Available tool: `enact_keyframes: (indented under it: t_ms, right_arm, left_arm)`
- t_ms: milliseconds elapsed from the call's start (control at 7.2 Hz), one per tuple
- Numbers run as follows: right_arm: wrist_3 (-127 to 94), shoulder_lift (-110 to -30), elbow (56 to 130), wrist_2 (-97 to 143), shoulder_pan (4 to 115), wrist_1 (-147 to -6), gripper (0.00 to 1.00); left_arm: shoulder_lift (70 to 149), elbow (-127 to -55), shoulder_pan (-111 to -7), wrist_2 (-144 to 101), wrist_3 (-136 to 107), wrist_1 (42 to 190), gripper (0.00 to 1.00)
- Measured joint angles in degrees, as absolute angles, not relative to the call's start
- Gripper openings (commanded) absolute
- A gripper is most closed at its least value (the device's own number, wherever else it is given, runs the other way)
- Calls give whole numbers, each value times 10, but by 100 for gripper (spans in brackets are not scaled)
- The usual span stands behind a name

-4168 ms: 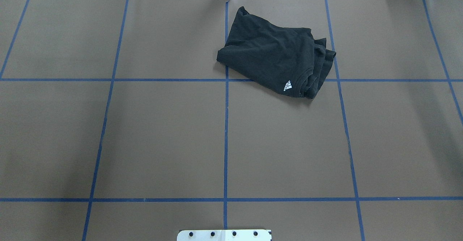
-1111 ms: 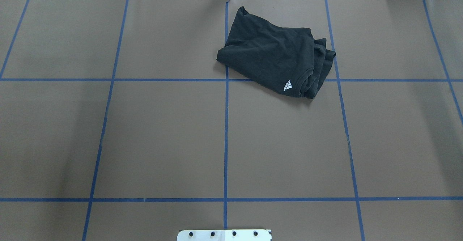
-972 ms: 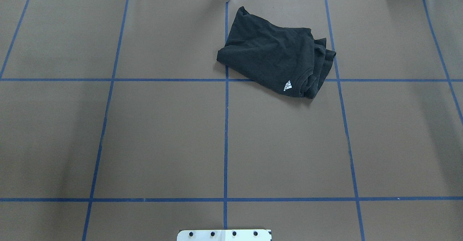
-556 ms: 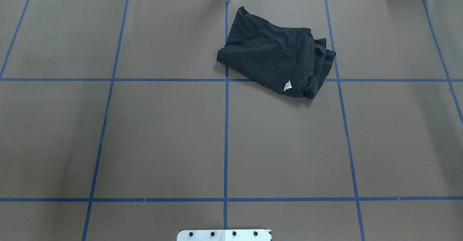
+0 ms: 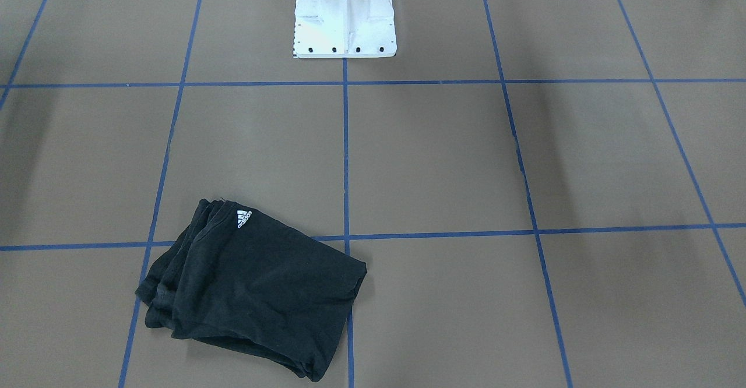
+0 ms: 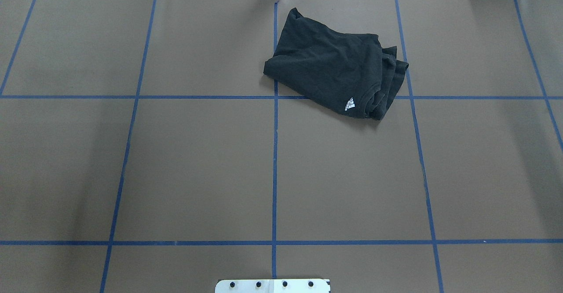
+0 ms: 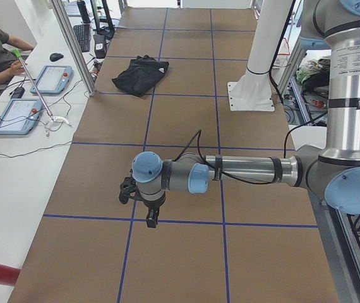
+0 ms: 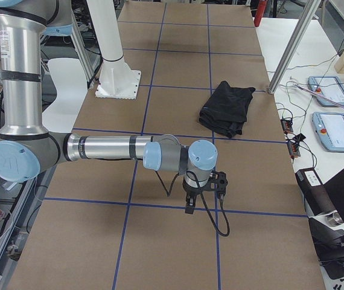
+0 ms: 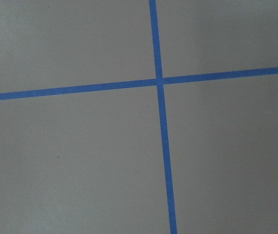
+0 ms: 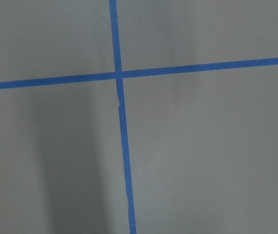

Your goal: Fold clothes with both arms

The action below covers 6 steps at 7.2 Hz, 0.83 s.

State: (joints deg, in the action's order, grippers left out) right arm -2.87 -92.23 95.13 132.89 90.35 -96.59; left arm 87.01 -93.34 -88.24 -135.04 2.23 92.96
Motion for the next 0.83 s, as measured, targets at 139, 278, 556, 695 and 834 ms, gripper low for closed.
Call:
enact_keyframes:
  t_ms: [139,278,556,695,834]
  right_arm:
    - [-29,-922,951,1329,904,-966,100]
    - [-29,-922,950,1330,904,-966,100]
    - [-29,-921,949,1332,904,-967,100]
    - [-29,-921,948,1333,904,-967,100]
    - [-29,-921,948,1335,904,-967,100]
  left_arm:
    - [870,-933,-882,-1350,23,930,100]
    - [870,-933,-882,-1350,23,931,100]
    - [871,-933,-882,-1350,23,931,100]
    - [871,-933,-882,-1350,23,931,100]
    - [871,-933,-882,-1350,23,930,100]
